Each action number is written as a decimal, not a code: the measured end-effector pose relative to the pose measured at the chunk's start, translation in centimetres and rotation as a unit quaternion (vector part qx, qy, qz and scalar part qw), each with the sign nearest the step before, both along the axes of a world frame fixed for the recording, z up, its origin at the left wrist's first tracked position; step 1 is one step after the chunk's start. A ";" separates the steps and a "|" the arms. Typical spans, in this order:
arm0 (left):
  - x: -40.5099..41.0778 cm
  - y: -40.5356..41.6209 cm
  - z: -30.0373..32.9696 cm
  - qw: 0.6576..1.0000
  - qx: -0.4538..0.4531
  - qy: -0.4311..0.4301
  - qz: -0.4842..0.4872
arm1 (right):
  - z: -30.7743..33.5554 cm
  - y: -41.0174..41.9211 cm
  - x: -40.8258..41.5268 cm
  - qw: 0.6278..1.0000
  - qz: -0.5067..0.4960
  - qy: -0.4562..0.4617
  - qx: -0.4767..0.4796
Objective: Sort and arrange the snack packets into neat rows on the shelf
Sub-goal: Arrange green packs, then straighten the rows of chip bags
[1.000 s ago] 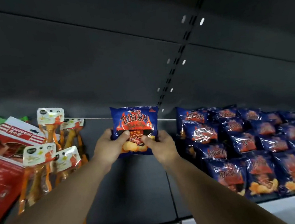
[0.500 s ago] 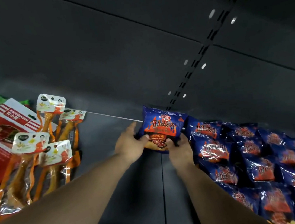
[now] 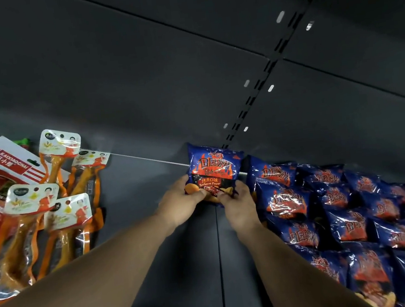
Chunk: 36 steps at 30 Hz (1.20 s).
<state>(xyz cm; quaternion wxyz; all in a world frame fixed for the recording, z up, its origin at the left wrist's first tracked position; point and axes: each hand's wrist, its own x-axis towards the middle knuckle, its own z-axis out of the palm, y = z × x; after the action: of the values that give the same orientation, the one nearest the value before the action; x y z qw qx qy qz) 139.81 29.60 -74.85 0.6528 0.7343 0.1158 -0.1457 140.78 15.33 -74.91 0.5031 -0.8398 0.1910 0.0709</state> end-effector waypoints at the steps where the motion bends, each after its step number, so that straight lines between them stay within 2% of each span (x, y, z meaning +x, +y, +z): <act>1: -0.1 0.0 0.1 1.000 -0.001 0.000 -0.006 | 0.1 0.0 0.0 1.000 -0.004 -0.004 0.005; 14: -0.3 0.2 0.0 0.996 0.089 -0.011 -0.023 | -0.7 0.3 -0.4 0.999 0.023 0.005 -0.032; 17: -0.5 0.4 0.2 0.994 0.104 -0.019 -0.010 | -0.3 0.4 -0.6 0.999 -0.004 -0.011 -0.033; 21: -1.3 0.9 0.6 0.990 0.127 -0.010 0.054 | 0.2 1.0 -0.4 0.992 -0.070 -0.046 -0.096; 24: -1.7 2.1 1.0 0.987 0.137 -0.001 0.089 | 0.6 2.9 -0.5 0.997 -0.026 -0.039 -0.065; 30: -2.8 5.4 1.8 0.983 0.155 0.003 0.102 | 0.5 7.6 -1.5 0.998 0.040 -0.033 -0.033; 36: -4.3 9.2 3.0 0.976 0.170 0.001 0.133 | 2.0 11.9 -2.1 0.994 0.079 -0.059 -0.042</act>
<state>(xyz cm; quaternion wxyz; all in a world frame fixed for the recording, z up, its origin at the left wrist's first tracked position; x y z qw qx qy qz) 135.53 38.76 -71.81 0.5318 0.8124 0.2361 -0.0369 138.66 27.25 -72.87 0.4704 -0.8756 0.0966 0.0523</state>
